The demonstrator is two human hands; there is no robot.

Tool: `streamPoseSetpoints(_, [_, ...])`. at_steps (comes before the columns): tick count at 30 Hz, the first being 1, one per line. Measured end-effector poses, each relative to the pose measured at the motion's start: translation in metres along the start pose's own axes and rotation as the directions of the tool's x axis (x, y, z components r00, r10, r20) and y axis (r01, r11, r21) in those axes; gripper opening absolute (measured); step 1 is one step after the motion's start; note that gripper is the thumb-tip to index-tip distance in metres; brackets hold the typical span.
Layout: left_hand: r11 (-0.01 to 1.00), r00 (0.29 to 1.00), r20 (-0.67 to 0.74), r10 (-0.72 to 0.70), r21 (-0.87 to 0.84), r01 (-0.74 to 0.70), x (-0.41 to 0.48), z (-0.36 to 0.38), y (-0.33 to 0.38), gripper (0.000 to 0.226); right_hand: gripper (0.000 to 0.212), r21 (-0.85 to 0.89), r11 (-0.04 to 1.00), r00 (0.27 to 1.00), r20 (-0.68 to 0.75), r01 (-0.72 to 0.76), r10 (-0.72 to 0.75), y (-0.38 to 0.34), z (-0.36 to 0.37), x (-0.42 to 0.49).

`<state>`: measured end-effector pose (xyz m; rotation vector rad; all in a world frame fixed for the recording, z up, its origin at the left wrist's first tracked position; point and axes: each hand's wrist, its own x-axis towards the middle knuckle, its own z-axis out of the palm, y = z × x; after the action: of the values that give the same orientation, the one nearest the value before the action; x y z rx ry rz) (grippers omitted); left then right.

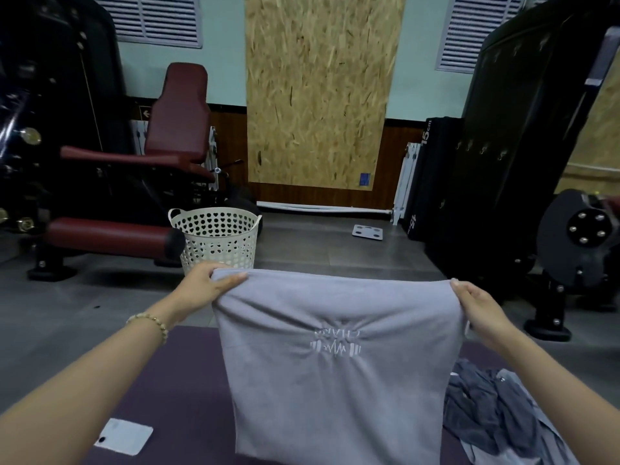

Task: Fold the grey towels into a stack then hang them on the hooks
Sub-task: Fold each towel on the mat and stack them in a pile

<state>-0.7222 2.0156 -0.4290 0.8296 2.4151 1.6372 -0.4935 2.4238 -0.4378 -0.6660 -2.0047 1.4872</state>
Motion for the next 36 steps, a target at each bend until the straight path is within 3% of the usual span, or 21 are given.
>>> streamPoseSetpoints(5, [0.9, 0.963, 0.022, -0.268, -0.352, 0.258, -0.001, 0.007, -0.019, 0.037, 0.027, 0.125, 0.976, 0.981, 0.105, -0.176, 0.163, -0.003, 0.019, -0.007])
streamPoseSetpoints(7, [0.824, 0.937, -0.027, -0.348, -0.486, 0.292, 0.0, 0.017, -0.034, 0.034, 0.031, 0.075, 0.968, 0.957, 0.189, -0.24, 0.222, 0.002, 0.026, -0.007])
streamPoseSetpoints(9, [0.79, 0.915, -0.104, -0.391, -0.548, 0.275, 0.002, 0.028, -0.051, 0.034, 0.032, 0.046, 0.969, 0.955, 0.183, -0.245, 0.232, 0.014, 0.035, -0.003])
streamPoseSetpoints(15, [0.917, 0.886, -0.375, -0.272, -0.38, 0.121, 0.028, 0.041, -0.051, 0.032, 0.024, 0.228, 0.962, 0.989, 0.013, -0.147, 0.148, 0.023, 0.062, 0.028])
streamPoseSetpoints(18, [0.961, 0.909, -0.39, -0.148, -0.276, 0.038, 0.043, 0.031, -0.034, 0.018, 0.021, 0.32, 0.942, 0.993, -0.032, -0.1, 0.117, 0.019, 0.071, 0.045])
streamPoseSetpoints(22, [0.961, 0.914, -0.396, -0.094, -0.276, -0.021, 0.05, 0.026, -0.034, 0.017, 0.031, 0.337, 0.934, 0.985, -0.077, -0.118, 0.152, 0.037, 0.076, 0.056])
streamPoseSetpoints(26, [0.977, 0.922, -0.355, -0.157, -0.189, 0.094, 0.042, 0.044, -0.085, 0.014, 0.024, 0.264, 0.942, 0.972, -0.057, -0.207, 0.23, 0.077, 0.088, 0.039])
streamPoseSetpoints(30, [0.956, 0.942, -0.166, -0.293, -0.087, 0.281, 0.011, 0.077, -0.158, 0.017, 0.036, 0.122, 0.923, 0.924, -0.068, -0.365, 0.375, 0.144, 0.104, 0.005])
streamPoseSetpoints(36, [0.817, 0.815, 0.066, -0.576, 0.067, 0.573, -0.049, 0.132, -0.275, 0.02, 0.04, -0.21, 0.755, 0.763, 0.06, -0.621, 0.644, 0.264, 0.122, -0.043])
